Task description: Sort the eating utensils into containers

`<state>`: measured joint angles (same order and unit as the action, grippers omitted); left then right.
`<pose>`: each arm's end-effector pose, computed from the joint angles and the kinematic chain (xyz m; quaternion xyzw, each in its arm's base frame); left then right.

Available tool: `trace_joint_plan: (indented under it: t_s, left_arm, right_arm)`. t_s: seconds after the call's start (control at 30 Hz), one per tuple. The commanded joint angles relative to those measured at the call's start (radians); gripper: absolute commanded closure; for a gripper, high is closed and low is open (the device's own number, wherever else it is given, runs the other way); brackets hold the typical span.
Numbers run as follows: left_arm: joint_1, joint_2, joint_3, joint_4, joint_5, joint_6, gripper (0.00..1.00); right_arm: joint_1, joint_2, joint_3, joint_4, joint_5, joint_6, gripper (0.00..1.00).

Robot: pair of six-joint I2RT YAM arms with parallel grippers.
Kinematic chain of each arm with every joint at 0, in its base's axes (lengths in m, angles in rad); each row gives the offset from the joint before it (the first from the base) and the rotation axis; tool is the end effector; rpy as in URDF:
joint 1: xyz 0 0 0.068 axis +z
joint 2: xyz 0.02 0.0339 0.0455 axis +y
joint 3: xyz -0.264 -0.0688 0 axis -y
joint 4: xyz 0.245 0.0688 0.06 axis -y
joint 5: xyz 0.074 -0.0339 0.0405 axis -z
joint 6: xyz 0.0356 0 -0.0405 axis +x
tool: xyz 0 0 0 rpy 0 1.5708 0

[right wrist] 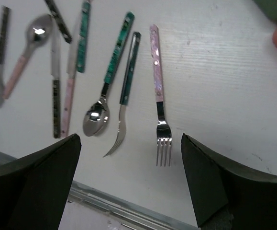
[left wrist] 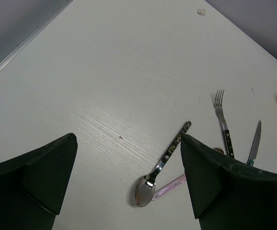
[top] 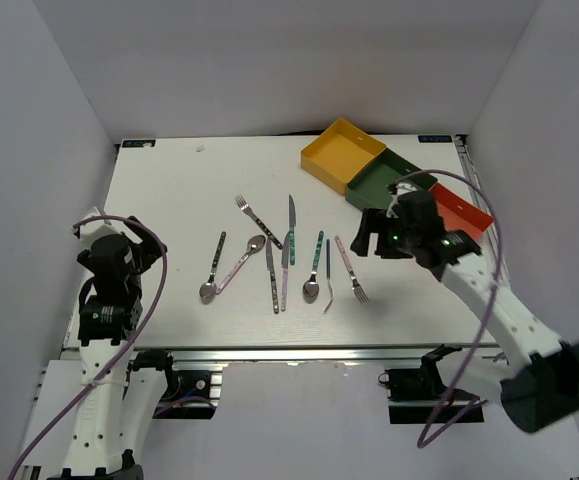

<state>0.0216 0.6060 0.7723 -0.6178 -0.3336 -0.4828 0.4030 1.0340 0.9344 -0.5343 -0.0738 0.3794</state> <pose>0.1313 0.0145 0.3166 -0.2939 0.7873 0.0173 0.5418 0.2041 0.0899 0.3109 -0.0272 0.8914 0.2025 0.4046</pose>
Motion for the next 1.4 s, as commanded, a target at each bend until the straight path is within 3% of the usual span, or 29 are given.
trace_joint_plan:
  t_s: [0.0,0.1,0.17,0.27,0.43,0.53,0.57,0.63,0.83,0.97,1.17,1.37]
  left_arm:
    - [0.003,0.000,-0.013,0.021,-0.002,-0.007,0.02]
    - [0.003,0.011,-0.014,0.023,0.005,-0.007,0.02]
    - [0.003,0.018,-0.015,0.024,0.010,-0.005,0.02]
    - [-0.005,0.023,-0.015,0.024,0.013,-0.005,0.02]
    - [-0.008,0.032,-0.016,0.029,0.021,-0.005,0.02]
    - [-0.006,0.041,-0.016,0.030,0.025,-0.004,0.02]
    - [-0.008,0.043,-0.016,0.029,0.027,-0.004,0.02]
    - [-0.006,0.047,-0.018,0.032,0.028,-0.002,0.02]
    - [-0.006,0.048,-0.018,0.032,0.033,0.000,0.02]
    - [-0.008,0.044,-0.018,0.032,0.033,0.000,0.02]
    - [-0.008,0.037,-0.019,0.032,0.034,0.000,0.02]
    - [-0.043,0.040,-0.019,0.035,0.045,0.003,0.02]
  right_arm:
    - [0.069,0.170,0.070,0.042,0.146,0.024,0.11]
    - [0.138,0.365,0.142,0.033,0.274,0.021,0.16]
    - [0.160,0.480,0.165,0.043,0.322,0.010,0.30]
    - [0.166,0.596,0.187,0.071,0.318,-0.014,0.40]
    - [0.168,0.758,0.218,0.105,0.329,-0.066,0.48]
    - [0.168,0.804,0.208,0.120,0.307,-0.080,0.73]
    - [0.168,0.807,0.204,0.125,0.305,-0.082,0.90]
    - [0.169,0.796,0.193,0.131,0.312,-0.079,1.00]
    - [0.166,0.571,0.187,0.126,0.313,-0.062,1.00]
    - [0.099,0.488,0.283,0.064,0.330,-0.105,1.00]
    - [-0.142,0.546,0.409,0.019,0.296,-0.180,1.00]
    - [-0.233,0.769,0.694,0.024,0.189,-0.280,1.00]
